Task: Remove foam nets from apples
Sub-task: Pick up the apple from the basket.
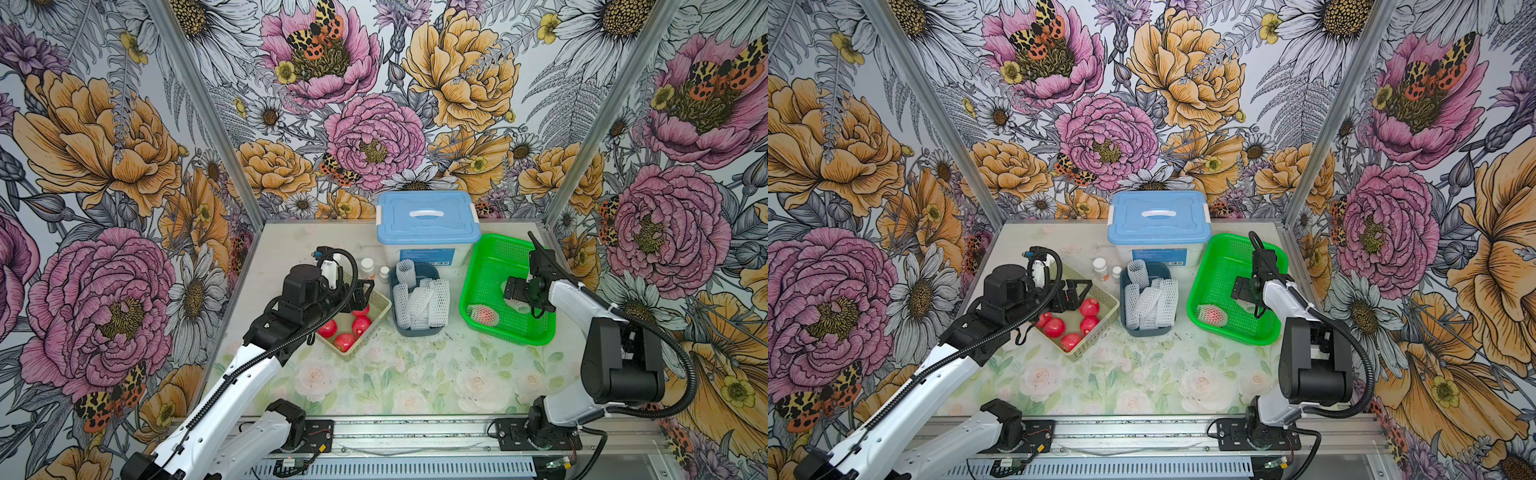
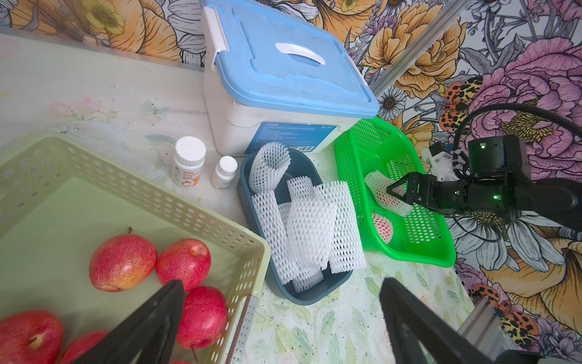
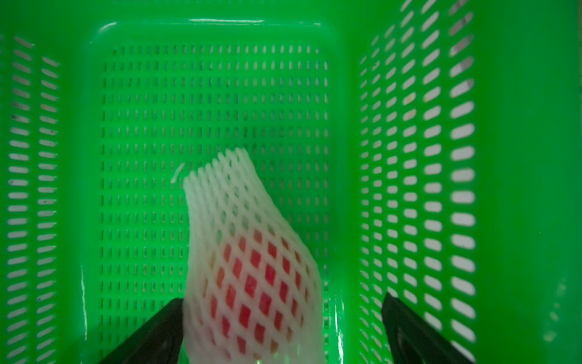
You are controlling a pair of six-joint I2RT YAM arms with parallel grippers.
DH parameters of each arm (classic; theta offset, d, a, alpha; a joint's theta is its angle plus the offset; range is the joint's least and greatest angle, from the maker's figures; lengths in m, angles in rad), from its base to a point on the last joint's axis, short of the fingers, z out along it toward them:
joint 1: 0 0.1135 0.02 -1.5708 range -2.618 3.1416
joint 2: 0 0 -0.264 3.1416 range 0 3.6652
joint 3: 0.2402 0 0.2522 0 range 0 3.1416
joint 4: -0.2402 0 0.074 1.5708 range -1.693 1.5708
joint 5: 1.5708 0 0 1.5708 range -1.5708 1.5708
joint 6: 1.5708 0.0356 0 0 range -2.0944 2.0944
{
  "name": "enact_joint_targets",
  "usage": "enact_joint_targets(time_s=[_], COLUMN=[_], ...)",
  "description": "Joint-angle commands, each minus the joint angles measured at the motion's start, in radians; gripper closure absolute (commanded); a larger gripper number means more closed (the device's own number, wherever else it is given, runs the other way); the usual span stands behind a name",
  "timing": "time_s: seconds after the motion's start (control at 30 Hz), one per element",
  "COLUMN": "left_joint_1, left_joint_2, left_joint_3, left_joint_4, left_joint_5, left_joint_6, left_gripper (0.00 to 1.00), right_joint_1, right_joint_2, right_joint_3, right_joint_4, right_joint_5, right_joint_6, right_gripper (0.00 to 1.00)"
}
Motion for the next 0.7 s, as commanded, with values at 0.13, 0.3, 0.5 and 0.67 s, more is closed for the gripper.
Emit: enact_joint_targets(time_s=[0.13, 0.3, 0.5, 0.67], left_joint_1=[0.004, 0.003, 0.005, 0.006], left_joint_2=[0.011, 0.008, 0.017, 0.036], left_joint_3=[0.014, 0.009, 0.01, 0.015], left_joint_4=[0.024, 0.023, 0.035, 0.042], left_joint_5=[0.022, 0.021, 0.022, 0.041], left_joint_6=[0.026, 0.022, 0.019, 0.018], left_gripper=[0.01, 0.01, 0.01, 0.01], right_joint_1=[-0.005, 0.007, 0.05, 0.056], right_joint_2=[0.063, 0.045, -0.008, 0.02], right_joint_3=[0.05, 0.051, 0.006, -0.006], right_joint_4=[0.025, 0.027, 0.025, 0.026], right_joint_5=[0.028, -0.036, -0.062, -0.063], right_joint_6=[-0.038, -0.039, -0.031, -0.026], right_gripper=[0.02, 0.08, 0.07, 0.05])
